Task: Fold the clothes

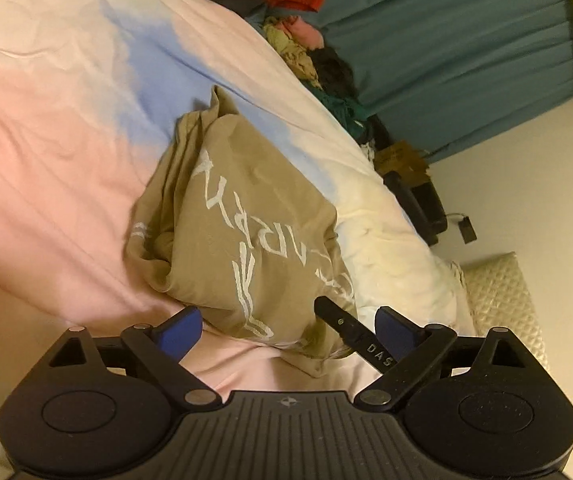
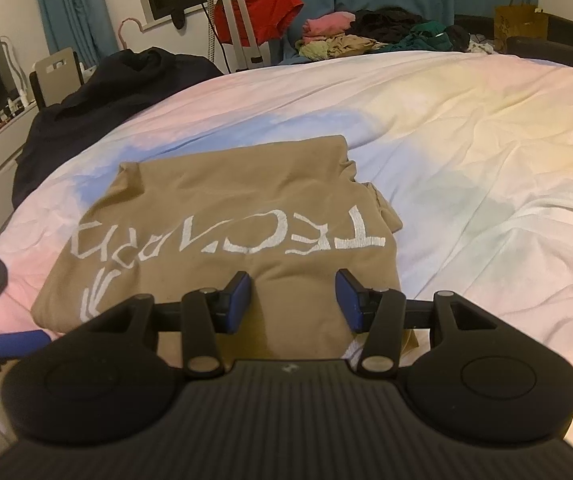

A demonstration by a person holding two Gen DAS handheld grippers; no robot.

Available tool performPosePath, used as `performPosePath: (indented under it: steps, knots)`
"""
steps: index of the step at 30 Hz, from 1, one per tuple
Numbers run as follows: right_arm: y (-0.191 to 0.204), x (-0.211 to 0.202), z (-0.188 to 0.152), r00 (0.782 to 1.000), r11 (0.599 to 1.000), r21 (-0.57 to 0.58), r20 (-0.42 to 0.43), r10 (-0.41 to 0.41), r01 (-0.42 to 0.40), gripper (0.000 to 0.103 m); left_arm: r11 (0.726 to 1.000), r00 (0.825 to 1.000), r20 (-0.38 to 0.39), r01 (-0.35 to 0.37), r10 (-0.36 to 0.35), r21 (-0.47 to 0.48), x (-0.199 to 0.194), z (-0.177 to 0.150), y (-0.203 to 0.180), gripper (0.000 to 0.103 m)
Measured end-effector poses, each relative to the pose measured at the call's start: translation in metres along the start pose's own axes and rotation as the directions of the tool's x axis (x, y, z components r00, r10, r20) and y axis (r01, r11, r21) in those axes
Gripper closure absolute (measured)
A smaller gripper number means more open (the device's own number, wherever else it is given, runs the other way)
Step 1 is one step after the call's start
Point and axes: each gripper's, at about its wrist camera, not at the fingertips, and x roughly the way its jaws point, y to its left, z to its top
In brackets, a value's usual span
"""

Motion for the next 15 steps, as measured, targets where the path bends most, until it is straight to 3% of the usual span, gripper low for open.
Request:
performPosePath:
  steps: [6,10,14,15]
  knots:
    - [0.001,0.000,0.001,1.000,1.000,0.003,-0.001,-0.006,0.006,0.052,0.996,0.996,-0.001,-0.085,0.085,-0.020,0.035,0.001,0.016,0.010]
    - [0.000,-0.001,0.000,1.000,1.000,0.008,0.001,-0.005,0.005,0.052,0.997,0.996,0.084,0.000,0.006,-0.074,0.034,0.004,0.022,0.014]
    - [-0.003,-0.001,0.001,1.000,1.000,0.027,0.003,-0.002,0.002,0.052,0.992,0.981,0.165,0.112,-0.102,-0.052,0.019,0.001,0.019,0.014]
    - [-0.003,-0.001,0.001,1.000,1.000,0.031,0.003,-0.002,0.002,0.052,0.993,0.981,0.173,0.102,-0.090,-0.064,0.018,0.001,0.020,0.021]
